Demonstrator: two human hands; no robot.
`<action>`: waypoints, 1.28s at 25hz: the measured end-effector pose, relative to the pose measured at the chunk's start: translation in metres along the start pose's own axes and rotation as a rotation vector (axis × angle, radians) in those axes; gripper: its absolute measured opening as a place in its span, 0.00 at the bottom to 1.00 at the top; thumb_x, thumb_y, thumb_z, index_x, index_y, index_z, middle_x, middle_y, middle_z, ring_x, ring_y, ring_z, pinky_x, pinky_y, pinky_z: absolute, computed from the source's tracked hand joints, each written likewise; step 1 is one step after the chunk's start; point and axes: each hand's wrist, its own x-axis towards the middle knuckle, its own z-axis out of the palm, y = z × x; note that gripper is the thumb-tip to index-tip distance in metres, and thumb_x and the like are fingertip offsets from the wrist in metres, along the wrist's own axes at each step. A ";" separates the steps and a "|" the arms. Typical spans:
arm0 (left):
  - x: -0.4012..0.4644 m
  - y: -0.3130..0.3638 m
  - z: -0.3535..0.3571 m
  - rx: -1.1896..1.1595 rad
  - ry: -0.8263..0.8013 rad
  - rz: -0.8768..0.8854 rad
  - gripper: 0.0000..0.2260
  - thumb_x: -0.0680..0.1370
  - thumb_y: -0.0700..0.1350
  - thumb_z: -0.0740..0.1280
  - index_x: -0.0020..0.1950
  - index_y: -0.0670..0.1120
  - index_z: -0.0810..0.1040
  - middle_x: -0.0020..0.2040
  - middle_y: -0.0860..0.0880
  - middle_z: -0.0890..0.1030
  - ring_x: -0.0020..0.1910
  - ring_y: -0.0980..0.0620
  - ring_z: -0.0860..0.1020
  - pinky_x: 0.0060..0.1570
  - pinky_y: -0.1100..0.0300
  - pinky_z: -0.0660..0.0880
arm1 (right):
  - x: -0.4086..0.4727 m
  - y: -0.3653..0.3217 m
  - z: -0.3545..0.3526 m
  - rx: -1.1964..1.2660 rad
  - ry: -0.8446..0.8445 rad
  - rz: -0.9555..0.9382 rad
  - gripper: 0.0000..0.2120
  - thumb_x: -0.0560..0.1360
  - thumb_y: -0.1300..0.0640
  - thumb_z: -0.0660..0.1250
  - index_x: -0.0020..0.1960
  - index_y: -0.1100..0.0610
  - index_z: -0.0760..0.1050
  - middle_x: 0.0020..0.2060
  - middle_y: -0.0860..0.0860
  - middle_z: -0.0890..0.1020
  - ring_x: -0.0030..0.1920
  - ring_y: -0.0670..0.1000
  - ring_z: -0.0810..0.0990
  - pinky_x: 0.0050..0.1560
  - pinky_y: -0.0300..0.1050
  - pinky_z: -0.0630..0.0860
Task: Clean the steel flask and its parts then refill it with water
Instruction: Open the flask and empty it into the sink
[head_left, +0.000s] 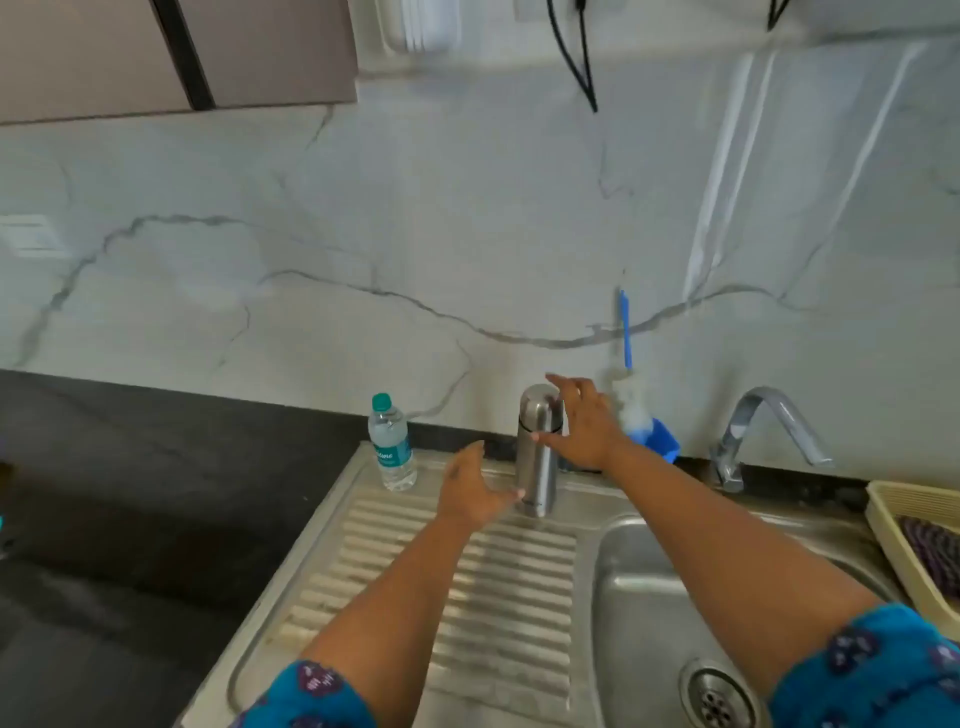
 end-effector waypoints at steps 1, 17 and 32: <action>0.006 0.000 0.002 -0.040 -0.028 -0.008 0.47 0.66 0.53 0.81 0.78 0.46 0.59 0.73 0.48 0.69 0.72 0.48 0.67 0.71 0.53 0.66 | 0.011 -0.003 -0.003 0.013 -0.056 -0.010 0.43 0.70 0.44 0.73 0.77 0.45 0.52 0.70 0.56 0.59 0.69 0.61 0.62 0.69 0.54 0.62; 0.062 0.023 0.032 -0.407 0.009 0.135 0.30 0.57 0.49 0.85 0.57 0.51 0.79 0.50 0.54 0.84 0.51 0.54 0.82 0.54 0.53 0.80 | 0.066 -0.043 -0.046 -0.417 -0.428 -0.133 0.29 0.65 0.52 0.79 0.64 0.49 0.75 0.59 0.51 0.74 0.54 0.51 0.75 0.51 0.45 0.75; -0.101 -0.028 -0.038 -0.425 -0.091 0.171 0.30 0.56 0.51 0.85 0.54 0.51 0.80 0.49 0.54 0.84 0.49 0.53 0.82 0.48 0.56 0.82 | -0.084 -0.127 -0.026 -0.348 -0.472 -0.234 0.28 0.66 0.48 0.78 0.65 0.49 0.75 0.51 0.45 0.73 0.52 0.48 0.76 0.52 0.47 0.77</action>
